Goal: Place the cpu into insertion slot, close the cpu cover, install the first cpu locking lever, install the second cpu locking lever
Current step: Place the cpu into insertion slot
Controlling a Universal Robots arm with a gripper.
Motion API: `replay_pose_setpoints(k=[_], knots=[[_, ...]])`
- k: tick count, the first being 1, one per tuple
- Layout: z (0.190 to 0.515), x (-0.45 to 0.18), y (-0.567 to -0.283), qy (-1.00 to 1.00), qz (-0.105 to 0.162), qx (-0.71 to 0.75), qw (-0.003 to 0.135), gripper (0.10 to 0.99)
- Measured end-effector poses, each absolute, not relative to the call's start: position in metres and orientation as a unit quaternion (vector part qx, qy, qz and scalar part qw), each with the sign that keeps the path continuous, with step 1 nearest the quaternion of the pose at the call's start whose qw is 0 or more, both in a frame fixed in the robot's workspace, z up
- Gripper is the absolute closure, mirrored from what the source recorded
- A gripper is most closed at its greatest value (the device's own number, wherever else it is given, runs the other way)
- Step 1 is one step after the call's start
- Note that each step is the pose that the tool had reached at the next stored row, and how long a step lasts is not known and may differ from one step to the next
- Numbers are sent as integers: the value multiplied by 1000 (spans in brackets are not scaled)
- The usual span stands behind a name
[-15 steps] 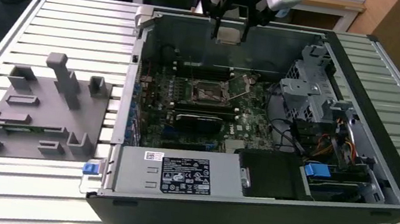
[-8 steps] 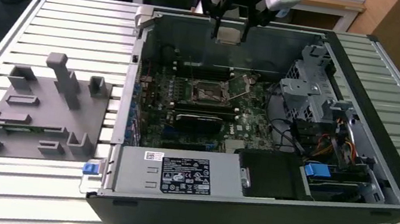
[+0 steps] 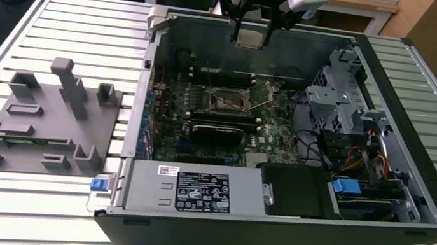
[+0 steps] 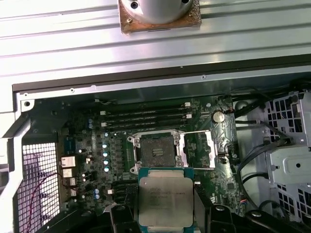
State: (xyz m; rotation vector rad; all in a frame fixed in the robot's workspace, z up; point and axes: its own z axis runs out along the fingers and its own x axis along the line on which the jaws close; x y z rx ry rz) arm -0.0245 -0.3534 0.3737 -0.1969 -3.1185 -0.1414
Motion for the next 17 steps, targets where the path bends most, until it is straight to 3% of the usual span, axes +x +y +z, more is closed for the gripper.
replay_pose_setpoints(k=[17], knots=[[374,-25,-353,-994,-45,-96,5,545]])
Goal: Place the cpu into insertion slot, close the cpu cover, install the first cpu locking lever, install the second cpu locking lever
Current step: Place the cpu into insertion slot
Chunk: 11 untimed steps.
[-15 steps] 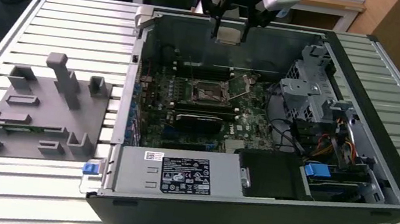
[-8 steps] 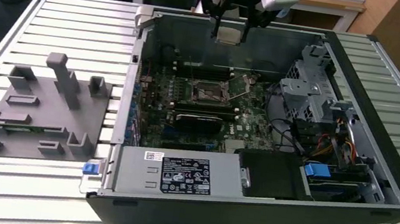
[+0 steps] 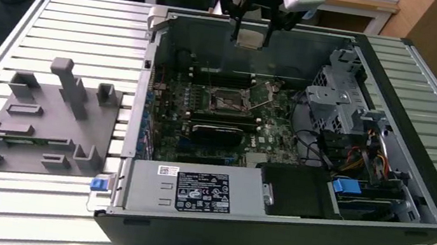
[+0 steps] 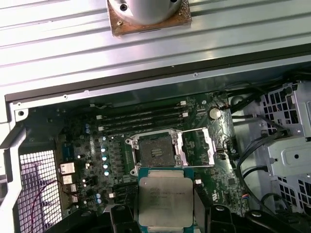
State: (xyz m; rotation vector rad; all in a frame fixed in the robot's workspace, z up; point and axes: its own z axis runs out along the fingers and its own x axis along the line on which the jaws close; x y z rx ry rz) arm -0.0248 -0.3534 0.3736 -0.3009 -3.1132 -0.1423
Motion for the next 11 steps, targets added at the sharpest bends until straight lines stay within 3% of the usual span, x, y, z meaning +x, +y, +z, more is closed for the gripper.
replay_pose_setpoints(k=[11], knots=[[374,-25,-353,-992,-46,-116,4,545]])
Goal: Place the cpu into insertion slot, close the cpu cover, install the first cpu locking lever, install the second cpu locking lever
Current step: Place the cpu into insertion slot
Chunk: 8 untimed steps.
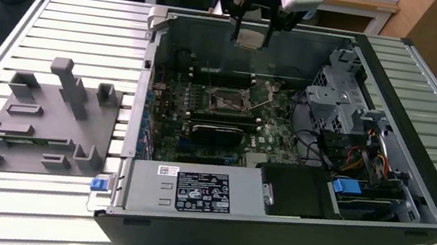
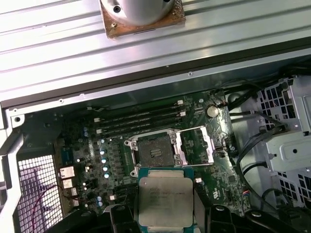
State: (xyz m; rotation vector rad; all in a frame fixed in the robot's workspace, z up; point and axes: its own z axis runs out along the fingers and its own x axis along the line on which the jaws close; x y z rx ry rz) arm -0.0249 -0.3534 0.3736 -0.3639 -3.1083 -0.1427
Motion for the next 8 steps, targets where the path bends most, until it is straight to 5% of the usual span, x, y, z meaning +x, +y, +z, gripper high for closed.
replay_pose_setpoints(k=[8], knots=[[374,-25,-353,-990,-46,-130,4,545]])
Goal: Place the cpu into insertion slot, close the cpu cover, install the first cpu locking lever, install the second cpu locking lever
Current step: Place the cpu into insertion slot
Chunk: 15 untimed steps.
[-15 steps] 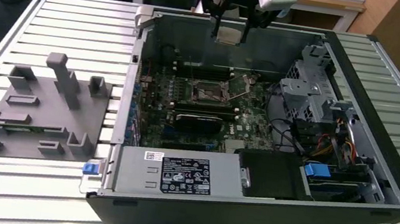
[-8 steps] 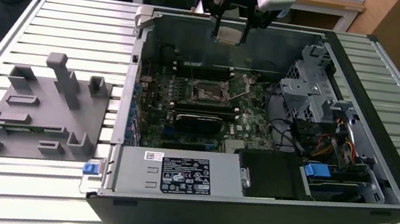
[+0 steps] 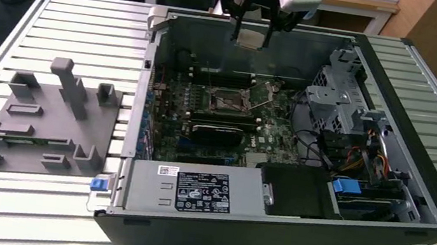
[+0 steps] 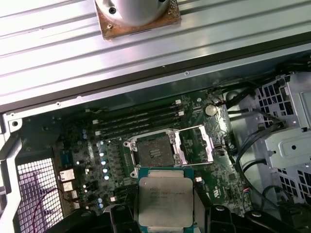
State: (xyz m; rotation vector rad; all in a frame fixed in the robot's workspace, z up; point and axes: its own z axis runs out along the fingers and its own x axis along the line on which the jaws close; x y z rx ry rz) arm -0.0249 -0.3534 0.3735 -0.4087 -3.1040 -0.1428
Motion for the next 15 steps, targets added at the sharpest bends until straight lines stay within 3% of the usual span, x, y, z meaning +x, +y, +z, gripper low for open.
replay_pose_setpoints(k=[15], knots=[[373,-25,-353,-987,-46,-156,3,545]])
